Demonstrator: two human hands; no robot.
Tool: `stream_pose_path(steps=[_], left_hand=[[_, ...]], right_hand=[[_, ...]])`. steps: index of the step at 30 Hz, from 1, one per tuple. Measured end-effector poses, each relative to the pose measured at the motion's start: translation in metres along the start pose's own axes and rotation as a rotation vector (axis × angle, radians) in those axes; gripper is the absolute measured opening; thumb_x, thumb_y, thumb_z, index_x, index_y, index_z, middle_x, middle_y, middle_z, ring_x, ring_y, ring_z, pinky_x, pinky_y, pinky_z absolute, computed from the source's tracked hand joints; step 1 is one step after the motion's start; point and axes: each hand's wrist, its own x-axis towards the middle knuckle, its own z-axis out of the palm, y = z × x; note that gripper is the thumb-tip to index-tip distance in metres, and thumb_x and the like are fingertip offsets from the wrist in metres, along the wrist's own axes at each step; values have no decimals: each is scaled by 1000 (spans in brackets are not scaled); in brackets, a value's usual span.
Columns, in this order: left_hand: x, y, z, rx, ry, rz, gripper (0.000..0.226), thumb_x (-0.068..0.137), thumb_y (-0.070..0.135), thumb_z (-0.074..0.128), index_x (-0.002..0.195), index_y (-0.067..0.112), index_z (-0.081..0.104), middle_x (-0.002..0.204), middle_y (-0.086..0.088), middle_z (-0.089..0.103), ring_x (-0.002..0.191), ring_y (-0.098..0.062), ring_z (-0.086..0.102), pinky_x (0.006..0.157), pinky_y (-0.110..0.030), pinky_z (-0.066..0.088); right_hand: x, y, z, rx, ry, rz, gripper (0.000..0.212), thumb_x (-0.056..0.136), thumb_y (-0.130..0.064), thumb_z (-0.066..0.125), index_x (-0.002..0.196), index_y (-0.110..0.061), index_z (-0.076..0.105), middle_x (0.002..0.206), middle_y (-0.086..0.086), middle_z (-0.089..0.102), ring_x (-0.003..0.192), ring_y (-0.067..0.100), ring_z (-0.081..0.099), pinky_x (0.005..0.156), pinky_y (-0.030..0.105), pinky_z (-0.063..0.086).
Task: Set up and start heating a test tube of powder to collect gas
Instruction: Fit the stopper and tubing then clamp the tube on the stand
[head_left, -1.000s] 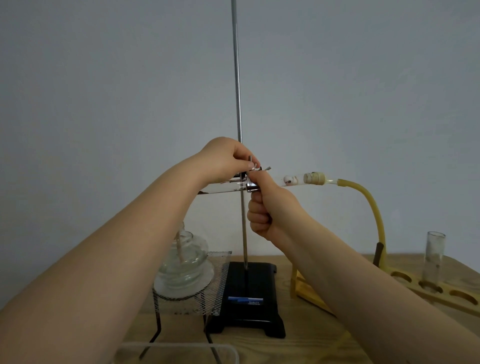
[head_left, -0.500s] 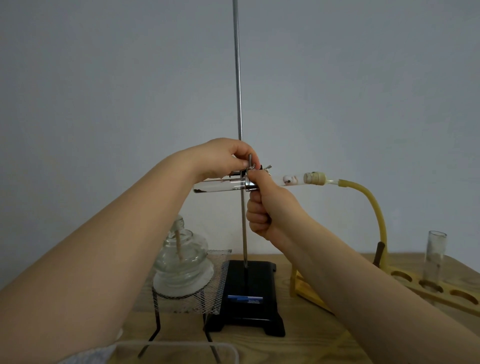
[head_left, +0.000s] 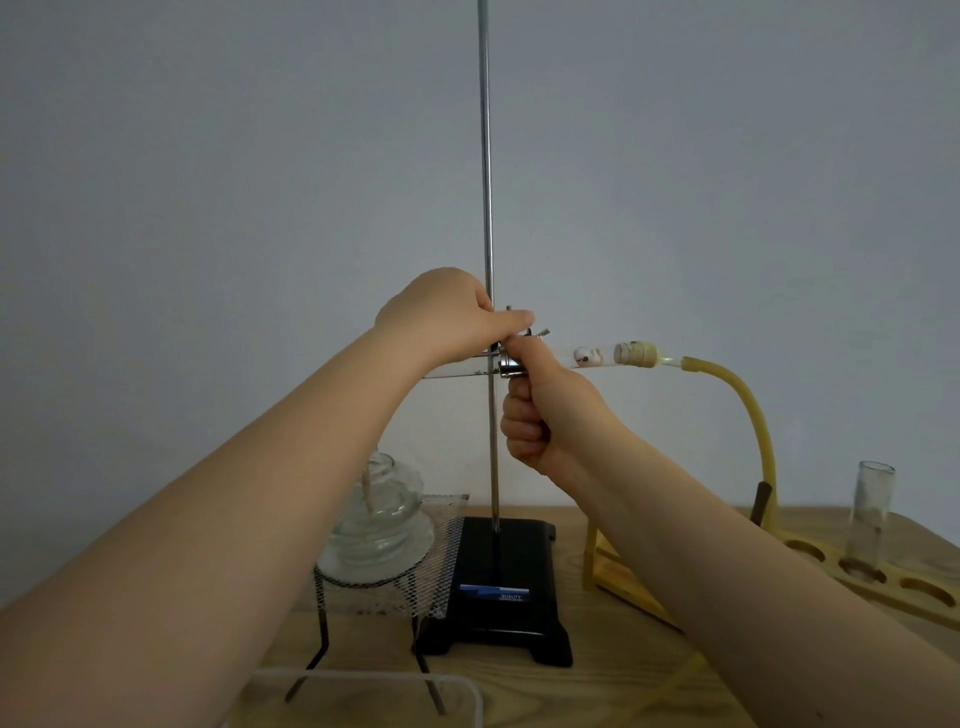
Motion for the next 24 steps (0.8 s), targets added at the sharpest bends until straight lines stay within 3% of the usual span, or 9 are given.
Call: stream_pose_path(steps=[5,10,15,20,24], left_hand=[[1,10,-2,123,45,-65,54,72,67,60,63,14,55,52,3,41,51,-15,44,50,-25,29],[4,19,-4,227,60,-65,47,73,56,64,57,17,43,57,2,41,53,-15,43,50,-24,27],[5,25,-3,271,60,-3,23,79,28,59,61,16,51,62,1,44,57,-17,44,49,-24,28],[5,13,-4,126,24,80,23,79,29,65,75,7,69,67,-5,57,64,-22,51,58,-27,39],[2,3,-4,-77,-28,180,12,81,25,69,82,15,73,85,-6,71,72,-19,60,67,-29,47]], right_hand=[[1,0,0,-6,6,-2,59,87,-40,55,39,-22,24,40,-5,20,37,10,17,41,23,13],[1,0,-1,-6,-9,-15,59,88,-38,54,39,-23,23,39,-6,20,36,10,17,39,22,13],[3,2,-1,-1,-26,-26,66,89,-43,53,34,-23,23,37,-6,20,33,9,18,37,19,14],[3,2,-2,-10,-30,-28,65,89,-45,54,36,-23,23,38,-6,19,35,10,17,37,20,14],[3,3,-2,-14,-32,-24,56,88,-45,55,48,-22,23,40,-6,19,37,10,17,40,22,13]])
